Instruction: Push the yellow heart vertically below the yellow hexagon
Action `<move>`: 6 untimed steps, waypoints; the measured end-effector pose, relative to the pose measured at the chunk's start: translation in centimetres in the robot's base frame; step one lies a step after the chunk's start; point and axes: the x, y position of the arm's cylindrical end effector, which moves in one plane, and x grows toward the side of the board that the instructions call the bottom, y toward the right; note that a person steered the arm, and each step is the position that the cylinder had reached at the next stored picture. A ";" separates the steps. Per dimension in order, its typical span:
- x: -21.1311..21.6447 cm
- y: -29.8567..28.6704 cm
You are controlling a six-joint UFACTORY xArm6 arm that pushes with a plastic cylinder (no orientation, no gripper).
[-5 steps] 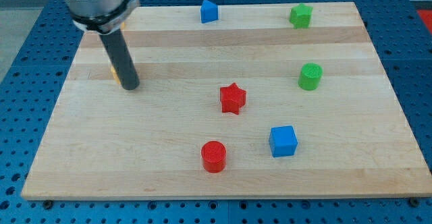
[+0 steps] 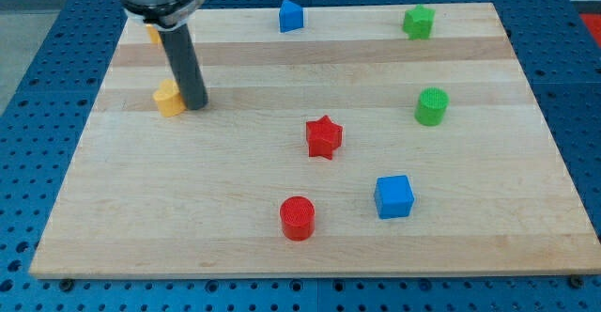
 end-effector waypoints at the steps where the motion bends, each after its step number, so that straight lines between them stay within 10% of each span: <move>1: 0.0 -2.4; 6: 0.3 4.4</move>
